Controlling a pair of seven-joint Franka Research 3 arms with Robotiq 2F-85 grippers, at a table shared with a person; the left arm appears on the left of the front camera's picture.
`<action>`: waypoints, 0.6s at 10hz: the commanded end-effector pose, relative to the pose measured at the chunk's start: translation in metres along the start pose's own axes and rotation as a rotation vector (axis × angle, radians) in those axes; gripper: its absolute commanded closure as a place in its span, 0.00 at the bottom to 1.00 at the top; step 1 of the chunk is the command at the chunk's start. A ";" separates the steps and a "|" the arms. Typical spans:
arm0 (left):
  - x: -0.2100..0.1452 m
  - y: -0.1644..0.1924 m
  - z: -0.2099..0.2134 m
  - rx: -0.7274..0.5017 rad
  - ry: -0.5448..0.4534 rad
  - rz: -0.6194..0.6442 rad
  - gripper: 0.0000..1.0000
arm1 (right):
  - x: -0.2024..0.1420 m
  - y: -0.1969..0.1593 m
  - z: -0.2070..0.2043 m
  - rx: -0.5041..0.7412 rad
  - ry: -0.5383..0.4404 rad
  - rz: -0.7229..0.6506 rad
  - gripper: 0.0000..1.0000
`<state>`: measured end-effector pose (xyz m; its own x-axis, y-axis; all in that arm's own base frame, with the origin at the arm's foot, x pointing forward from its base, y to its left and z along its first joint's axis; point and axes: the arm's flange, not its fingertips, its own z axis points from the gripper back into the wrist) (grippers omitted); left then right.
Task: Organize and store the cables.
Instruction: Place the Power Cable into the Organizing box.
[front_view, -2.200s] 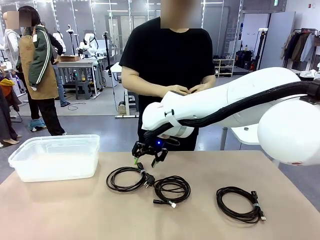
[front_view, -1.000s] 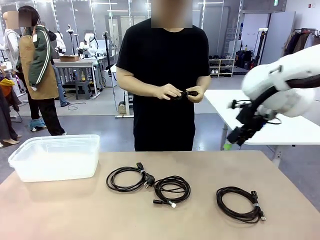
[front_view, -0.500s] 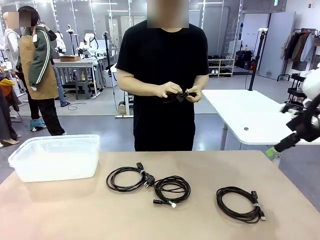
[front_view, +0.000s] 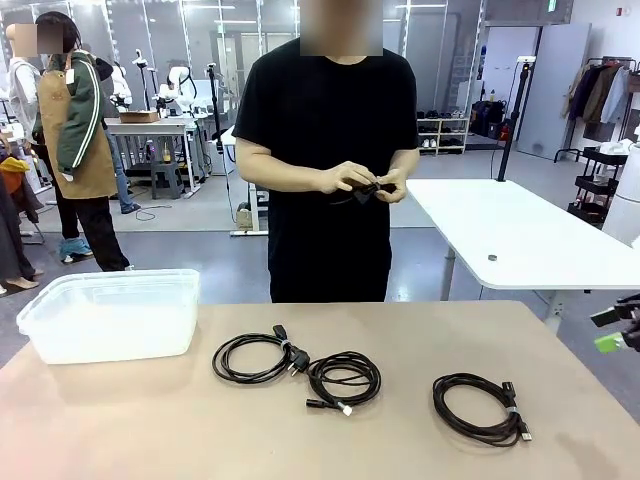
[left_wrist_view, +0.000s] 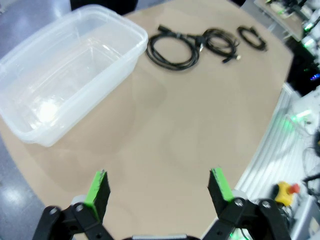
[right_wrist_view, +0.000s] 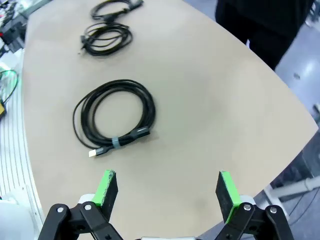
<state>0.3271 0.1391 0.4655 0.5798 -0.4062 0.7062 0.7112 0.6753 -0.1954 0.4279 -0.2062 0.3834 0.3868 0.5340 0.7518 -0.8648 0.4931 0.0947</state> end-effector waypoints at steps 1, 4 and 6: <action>0.037 -0.031 -0.021 0.021 0.027 0.043 0.00 | -0.015 0.011 0.006 0.030 -0.105 0.039 0.00; 0.091 -0.076 -0.067 0.079 0.092 0.098 0.00 | 0.000 0.000 0.000 0.000 0.000 0.000 0.00; 0.120 -0.112 -0.111 0.096 0.138 0.132 0.00 | 0.000 0.000 0.000 0.000 0.000 0.000 0.00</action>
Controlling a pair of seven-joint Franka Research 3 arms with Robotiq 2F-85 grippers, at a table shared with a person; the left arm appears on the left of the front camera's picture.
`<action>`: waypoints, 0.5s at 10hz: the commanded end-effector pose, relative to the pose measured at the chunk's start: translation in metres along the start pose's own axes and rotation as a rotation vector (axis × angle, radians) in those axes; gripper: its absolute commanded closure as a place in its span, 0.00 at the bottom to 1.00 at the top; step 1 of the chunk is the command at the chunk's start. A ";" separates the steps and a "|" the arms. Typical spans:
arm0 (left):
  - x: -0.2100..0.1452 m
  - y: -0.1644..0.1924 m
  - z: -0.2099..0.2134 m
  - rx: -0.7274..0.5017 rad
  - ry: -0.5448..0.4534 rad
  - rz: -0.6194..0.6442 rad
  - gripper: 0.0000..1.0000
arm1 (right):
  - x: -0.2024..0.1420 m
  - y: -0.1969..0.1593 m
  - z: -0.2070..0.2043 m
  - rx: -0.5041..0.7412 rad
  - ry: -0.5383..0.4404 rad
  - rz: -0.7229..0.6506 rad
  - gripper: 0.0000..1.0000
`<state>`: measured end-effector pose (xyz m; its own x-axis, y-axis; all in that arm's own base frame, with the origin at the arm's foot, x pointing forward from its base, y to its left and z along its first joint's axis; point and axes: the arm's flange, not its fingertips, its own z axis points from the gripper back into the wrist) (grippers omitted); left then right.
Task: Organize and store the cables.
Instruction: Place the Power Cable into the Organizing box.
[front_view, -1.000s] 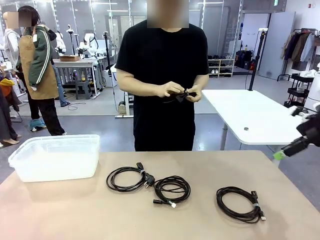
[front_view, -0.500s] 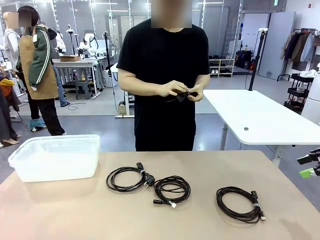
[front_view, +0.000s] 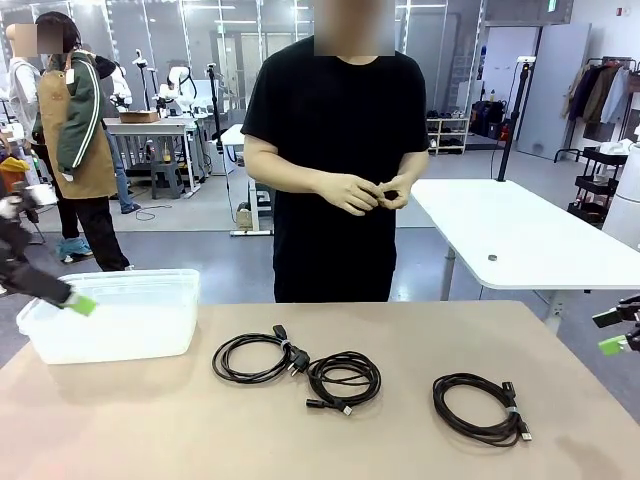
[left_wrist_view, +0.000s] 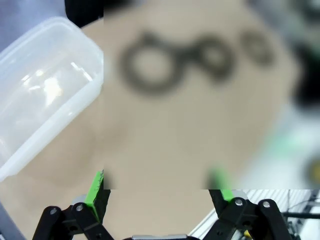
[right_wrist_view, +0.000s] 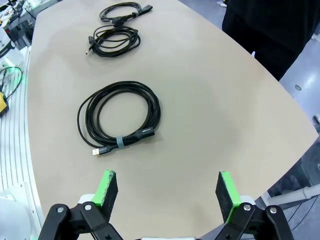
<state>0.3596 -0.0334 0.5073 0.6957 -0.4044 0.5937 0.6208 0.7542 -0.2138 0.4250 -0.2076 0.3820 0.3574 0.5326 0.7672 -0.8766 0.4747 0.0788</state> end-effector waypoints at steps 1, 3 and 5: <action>0.022 -0.037 -0.047 0.062 0.017 0.014 0.00 | 0.003 -0.002 -0.001 -0.006 0.020 -0.026 0.00; 0.055 -0.085 -0.095 0.080 0.030 0.034 0.00 | 0.003 -0.002 -0.001 -0.006 0.020 -0.026 0.00; 0.080 -0.116 -0.142 0.115 0.035 -0.008 0.00 | 0.003 -0.002 -0.001 -0.006 0.020 -0.026 0.00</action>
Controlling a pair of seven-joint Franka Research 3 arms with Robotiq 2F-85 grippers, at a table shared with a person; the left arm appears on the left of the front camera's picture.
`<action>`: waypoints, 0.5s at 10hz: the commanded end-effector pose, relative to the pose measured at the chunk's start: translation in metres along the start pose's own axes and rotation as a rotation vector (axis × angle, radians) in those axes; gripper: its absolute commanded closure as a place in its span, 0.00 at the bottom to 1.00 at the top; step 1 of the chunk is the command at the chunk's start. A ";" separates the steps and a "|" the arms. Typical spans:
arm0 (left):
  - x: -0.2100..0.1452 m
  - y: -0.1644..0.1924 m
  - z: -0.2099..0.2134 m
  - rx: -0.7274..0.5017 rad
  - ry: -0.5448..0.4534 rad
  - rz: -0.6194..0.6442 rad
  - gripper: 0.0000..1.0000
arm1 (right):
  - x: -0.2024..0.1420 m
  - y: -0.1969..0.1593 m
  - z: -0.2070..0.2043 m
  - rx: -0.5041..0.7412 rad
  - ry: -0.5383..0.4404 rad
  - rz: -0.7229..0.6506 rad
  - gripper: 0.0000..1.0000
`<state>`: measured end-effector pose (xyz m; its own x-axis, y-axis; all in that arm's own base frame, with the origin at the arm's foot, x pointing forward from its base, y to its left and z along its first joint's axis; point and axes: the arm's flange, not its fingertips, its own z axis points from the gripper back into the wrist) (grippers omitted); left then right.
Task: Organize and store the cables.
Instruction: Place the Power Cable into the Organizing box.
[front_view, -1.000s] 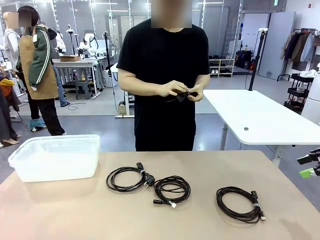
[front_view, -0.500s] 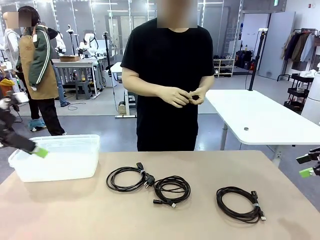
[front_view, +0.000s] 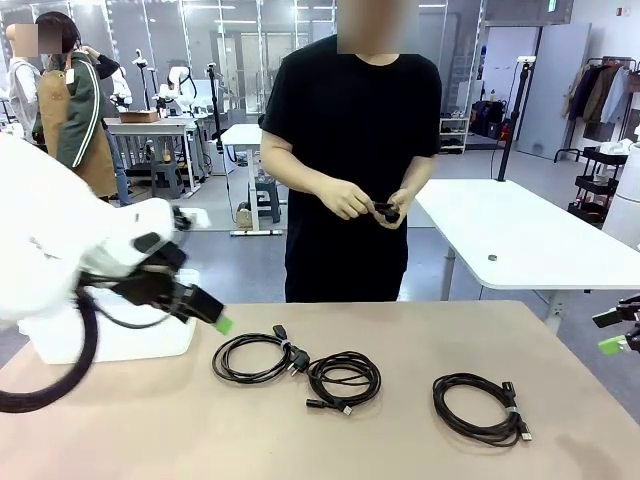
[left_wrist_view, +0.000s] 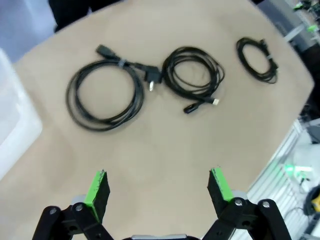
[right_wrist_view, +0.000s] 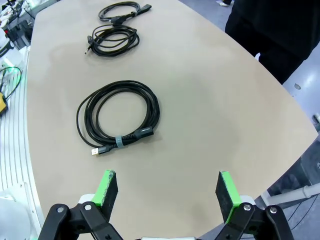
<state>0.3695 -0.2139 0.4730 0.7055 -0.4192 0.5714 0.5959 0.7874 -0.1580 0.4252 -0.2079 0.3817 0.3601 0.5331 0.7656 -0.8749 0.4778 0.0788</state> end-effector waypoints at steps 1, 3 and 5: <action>0.029 -0.004 -0.039 0.056 0.027 -0.002 0.00 | 0.003 -0.001 -0.001 -0.004 0.018 -0.024 0.00; 0.039 -0.008 -0.067 0.069 0.069 0.017 0.00 | 0.003 -0.001 -0.001 -0.004 0.018 -0.024 0.00; 0.026 -0.009 -0.063 0.043 0.059 -0.007 0.00 | 0.003 -0.001 -0.001 -0.004 0.018 -0.024 0.00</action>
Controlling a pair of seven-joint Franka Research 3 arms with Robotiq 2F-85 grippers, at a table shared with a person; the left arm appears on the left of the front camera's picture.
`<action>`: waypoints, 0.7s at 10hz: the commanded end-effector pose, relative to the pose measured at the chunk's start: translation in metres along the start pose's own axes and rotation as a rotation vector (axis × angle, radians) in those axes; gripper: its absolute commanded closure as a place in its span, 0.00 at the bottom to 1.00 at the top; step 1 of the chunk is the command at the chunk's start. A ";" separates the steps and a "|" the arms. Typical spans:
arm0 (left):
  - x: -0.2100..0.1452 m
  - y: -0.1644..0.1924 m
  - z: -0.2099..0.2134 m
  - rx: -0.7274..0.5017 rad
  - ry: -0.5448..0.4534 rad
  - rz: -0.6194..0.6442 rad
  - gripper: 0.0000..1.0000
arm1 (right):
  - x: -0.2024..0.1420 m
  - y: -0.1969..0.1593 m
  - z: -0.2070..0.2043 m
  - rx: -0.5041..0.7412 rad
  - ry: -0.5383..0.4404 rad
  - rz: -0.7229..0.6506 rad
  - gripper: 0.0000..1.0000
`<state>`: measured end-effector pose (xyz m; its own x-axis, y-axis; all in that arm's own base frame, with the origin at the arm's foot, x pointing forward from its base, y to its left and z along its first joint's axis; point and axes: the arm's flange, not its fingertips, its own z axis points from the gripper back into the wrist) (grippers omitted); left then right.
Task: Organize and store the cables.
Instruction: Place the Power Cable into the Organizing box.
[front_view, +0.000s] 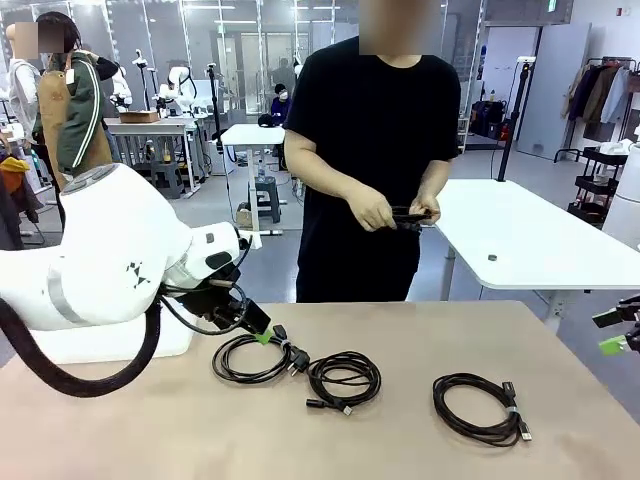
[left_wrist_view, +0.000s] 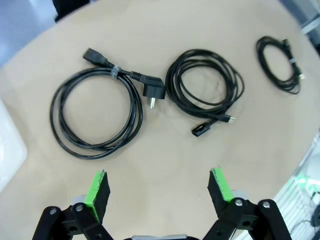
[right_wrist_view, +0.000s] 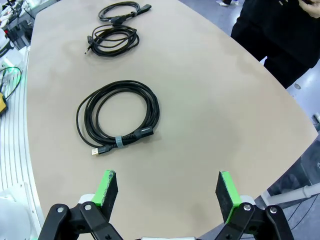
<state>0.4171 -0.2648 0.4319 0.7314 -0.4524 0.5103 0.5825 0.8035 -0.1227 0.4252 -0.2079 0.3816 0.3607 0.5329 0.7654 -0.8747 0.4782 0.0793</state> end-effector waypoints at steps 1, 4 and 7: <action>-0.006 -0.004 0.012 0.002 -0.015 -0.004 0.00 | 0.003 -0.001 -0.001 -0.004 0.018 -0.023 0.00; -0.006 -0.004 0.012 0.002 -0.015 -0.004 0.00 | 0.003 -0.001 -0.001 -0.004 0.018 -0.023 0.00; 0.022 0.003 -0.005 0.023 0.059 0.186 0.00 | 0.003 -0.001 -0.001 -0.004 0.018 -0.023 0.00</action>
<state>0.4173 -0.2622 0.4365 0.7636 -0.4085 0.5001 0.5385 0.8302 -0.1441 0.4253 -0.2080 0.3816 0.3611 0.5328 0.7653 -0.8745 0.4784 0.0796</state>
